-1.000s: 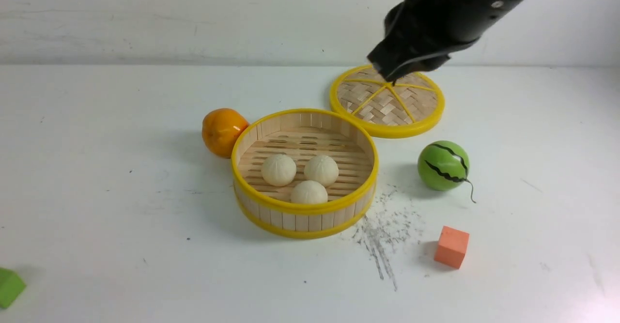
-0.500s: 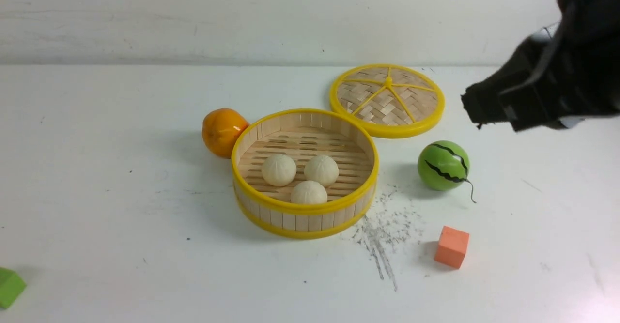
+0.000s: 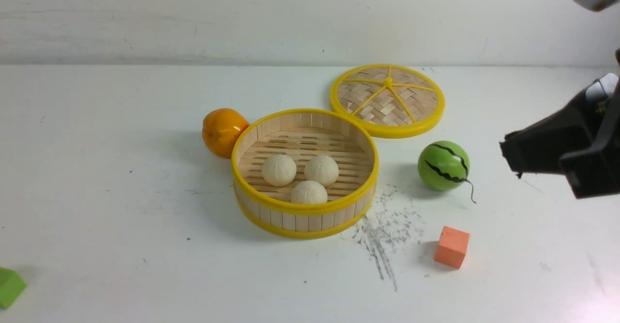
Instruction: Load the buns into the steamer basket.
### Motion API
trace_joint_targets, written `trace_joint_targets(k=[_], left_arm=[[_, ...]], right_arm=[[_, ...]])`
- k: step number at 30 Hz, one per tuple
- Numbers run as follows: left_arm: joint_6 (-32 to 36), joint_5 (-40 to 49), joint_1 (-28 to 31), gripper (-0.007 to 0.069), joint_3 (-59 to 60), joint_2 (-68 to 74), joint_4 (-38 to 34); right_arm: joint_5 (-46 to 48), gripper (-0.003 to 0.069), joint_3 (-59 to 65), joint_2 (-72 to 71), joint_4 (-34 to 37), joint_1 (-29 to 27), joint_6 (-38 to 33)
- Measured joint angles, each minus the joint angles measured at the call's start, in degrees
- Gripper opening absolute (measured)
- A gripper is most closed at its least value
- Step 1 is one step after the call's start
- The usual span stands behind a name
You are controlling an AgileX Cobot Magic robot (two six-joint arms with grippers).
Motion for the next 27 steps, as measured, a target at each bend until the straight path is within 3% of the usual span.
trace_joint_targets(k=[5, 11, 15, 21, 27], left_arm=[[0.0, 0.0, 0.0, 0.0143, 0.0, 0.0, 0.0], [0.0, 0.0, 0.0, 0.0143, 0.0, 0.0, 0.0], [0.0, 0.0, 0.0, 0.0143, 0.0, 0.0, 0.05], [0.0, 0.0, 0.0, 0.0144, 0.0, 0.0, 0.18], [0.0, 0.0, 0.0, 0.0147, 0.0, 0.0, 0.23]], right_arm=[[-3.41, -0.001, 1.22, -0.34, -1.18, 0.0, 0.0], [-19.47, -0.0019, 14.71, -7.59, -9.01, -0.2, 0.0], [-28.89, -0.002, 26.21, -15.57, -12.02, -3.36, 1.45], [-40.84, -0.002, 46.17, -33.92, -13.01, -16.75, 7.2], [-42.89, -0.002, 60.61, -47.97, -13.07, -27.5, 7.51]])
